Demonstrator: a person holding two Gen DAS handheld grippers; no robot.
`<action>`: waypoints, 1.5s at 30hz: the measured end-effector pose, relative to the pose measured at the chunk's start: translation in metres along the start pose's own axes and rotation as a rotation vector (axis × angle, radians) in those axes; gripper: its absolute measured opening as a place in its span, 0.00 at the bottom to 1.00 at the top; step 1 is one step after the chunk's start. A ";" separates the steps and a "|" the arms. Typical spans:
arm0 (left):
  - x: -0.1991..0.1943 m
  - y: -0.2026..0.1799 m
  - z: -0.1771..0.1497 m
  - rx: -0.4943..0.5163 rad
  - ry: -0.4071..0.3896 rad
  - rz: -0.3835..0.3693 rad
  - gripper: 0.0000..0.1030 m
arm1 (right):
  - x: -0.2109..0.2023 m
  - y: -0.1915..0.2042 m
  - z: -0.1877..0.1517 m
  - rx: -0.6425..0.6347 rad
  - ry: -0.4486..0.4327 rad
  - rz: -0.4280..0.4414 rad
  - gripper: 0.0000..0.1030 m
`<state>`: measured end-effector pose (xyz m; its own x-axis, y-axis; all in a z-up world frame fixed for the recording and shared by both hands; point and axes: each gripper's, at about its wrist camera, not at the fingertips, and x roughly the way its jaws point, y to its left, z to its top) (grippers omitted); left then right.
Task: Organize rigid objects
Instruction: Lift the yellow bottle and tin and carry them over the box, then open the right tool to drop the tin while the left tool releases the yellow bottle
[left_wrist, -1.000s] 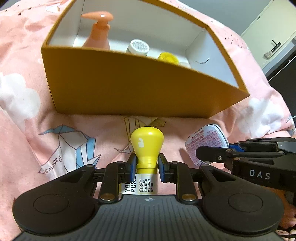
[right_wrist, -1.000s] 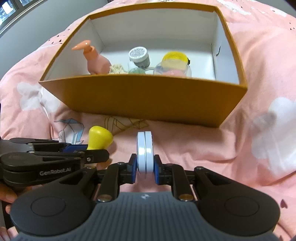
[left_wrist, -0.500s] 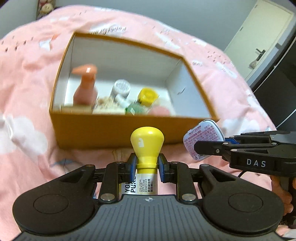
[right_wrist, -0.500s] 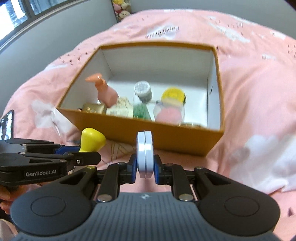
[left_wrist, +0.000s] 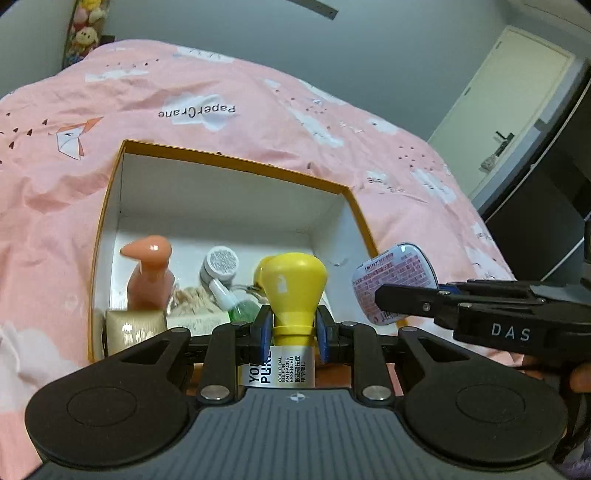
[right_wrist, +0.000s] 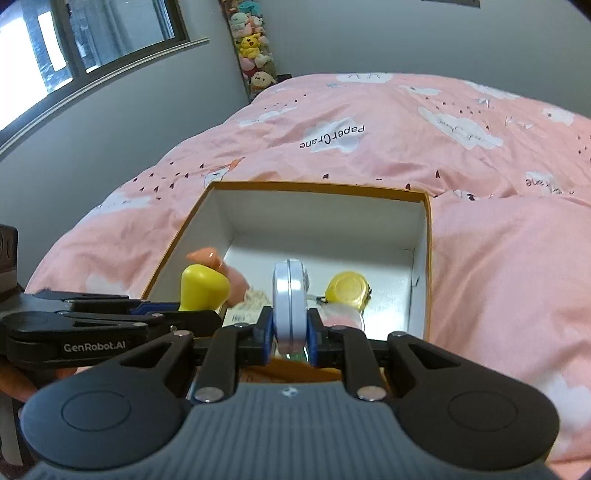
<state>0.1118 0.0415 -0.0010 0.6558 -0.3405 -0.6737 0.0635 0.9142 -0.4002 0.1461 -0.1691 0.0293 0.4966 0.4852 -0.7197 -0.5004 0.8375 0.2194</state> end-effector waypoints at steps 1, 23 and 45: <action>0.003 0.002 0.002 0.004 0.002 0.009 0.26 | 0.006 -0.002 0.004 0.008 0.006 0.002 0.16; 0.124 0.008 0.040 -0.045 0.135 0.154 0.26 | 0.144 -0.031 0.030 -0.334 0.228 -0.290 0.16; 0.145 0.026 0.043 -0.151 0.221 0.182 0.27 | 0.168 -0.033 0.027 -0.392 0.293 -0.296 0.32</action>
<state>0.2412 0.0255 -0.0822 0.4657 -0.2290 -0.8548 -0.1631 0.9272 -0.3372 0.2647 -0.1086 -0.0810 0.4666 0.1072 -0.8780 -0.6229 0.7446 -0.2401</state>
